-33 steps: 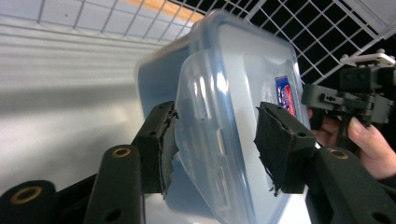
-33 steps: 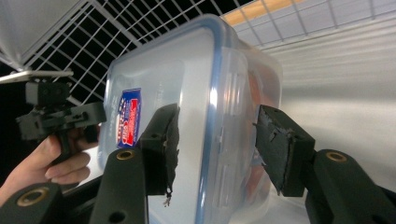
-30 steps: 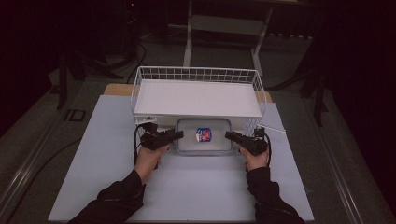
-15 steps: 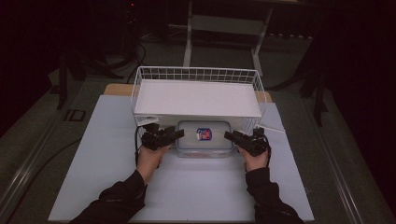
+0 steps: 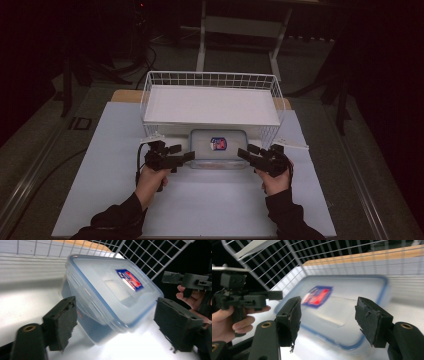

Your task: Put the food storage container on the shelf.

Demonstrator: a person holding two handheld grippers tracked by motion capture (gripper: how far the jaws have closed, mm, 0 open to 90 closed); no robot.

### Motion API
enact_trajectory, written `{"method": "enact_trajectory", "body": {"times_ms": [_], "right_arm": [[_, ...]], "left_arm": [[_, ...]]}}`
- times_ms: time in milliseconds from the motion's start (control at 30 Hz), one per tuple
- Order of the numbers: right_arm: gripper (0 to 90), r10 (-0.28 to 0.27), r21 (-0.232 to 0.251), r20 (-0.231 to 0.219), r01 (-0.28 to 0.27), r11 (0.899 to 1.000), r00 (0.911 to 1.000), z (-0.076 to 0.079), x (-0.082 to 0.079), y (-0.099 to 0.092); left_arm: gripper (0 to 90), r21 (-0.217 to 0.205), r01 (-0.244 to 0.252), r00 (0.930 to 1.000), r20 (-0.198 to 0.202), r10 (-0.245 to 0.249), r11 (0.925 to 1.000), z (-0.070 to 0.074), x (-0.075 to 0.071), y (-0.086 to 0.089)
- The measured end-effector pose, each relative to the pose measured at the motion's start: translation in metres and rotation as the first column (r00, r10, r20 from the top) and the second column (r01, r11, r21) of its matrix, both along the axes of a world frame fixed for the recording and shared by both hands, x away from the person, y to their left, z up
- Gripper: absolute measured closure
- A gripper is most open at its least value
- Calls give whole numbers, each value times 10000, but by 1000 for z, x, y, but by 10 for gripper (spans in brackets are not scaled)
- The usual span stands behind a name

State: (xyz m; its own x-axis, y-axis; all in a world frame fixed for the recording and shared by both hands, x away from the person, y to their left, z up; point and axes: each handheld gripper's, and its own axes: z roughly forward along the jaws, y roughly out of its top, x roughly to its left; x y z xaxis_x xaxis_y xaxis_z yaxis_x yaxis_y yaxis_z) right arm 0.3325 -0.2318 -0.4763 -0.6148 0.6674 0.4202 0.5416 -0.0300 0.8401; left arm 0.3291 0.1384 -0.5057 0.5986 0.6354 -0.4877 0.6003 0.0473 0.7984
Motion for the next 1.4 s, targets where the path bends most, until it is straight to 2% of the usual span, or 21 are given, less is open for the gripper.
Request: {"method": "enact_trajectory", "body": {"times_ms": [67,133,167,200,233,300,367,467,533,600,667,900,1167,1400], "right_arm": [[442,224,-28,-68,-224,9997,9997,-1,-7,5],[561,539,-120,-146,-541,9985,9984,-3,-14,10],[561,539,-120,-146,-541,9985,9984,-3,-14,10],[659,665,-177,-165,-668,9976,9977,-4,-16,12],[781,1051,-352,-279,-1060,9937,9941,-8,-20,17],[887,1229,-536,-498,-1255,9906,9912,-13,-22,22],[898,1326,-857,-710,-1384,9867,9886,-19,-21,27],[899,1105,-1153,-907,-1206,9860,9897,-26,-16,31],[899,1159,-1095,-940,-1259,9860,9888,-28,-12,34],[899,1146,-1319,-819,-1248,9834,9900,-27,-9,37],[900,1207,-1206,-884,-1309,9840,9887,-27,-6,39],[900,1193,-1378,-883,-1307,9818,9889,-30,2,49],[900,970,-1436,-1000,-1108,9834,9902,-37,19,64],[900,792,-1499,-798,-905,9846,9937,-41,31,78]], "left_arm": [[152,18,169,9999,38,-169,9999,1,-7,2],[108,195,315,9994,150,-318,9993,2,-15,4],[60,195,315,9994,150,-318,9993,2,-15,4],[60,459,306,9991,263,-318,9985,4,-23,5],[0,391,328,9991,239,-338,9987,5,-26,7],[0,353,350,9984,443,-365,9988,6,-31,10],[0,621,342,9970,668,-383,9975,7,-35,10],[0,611,550,9963,632,-588,9966,7,-38,11],[0,788,514,9957,726,-571,9956,7,-39,12],[0,805,380,9957,807,-445,9960,6,-39,14],[0,1023,345,9949,910,-439,9942,5,-40,13],[0,925,302,9963,775,-374,9953,-2,-38,13],[0,1007,221,9941,1033,-325,9947,-1,-40,13],[0,1157,144,9912,1288,-294,9932,0,-41,13]]}}
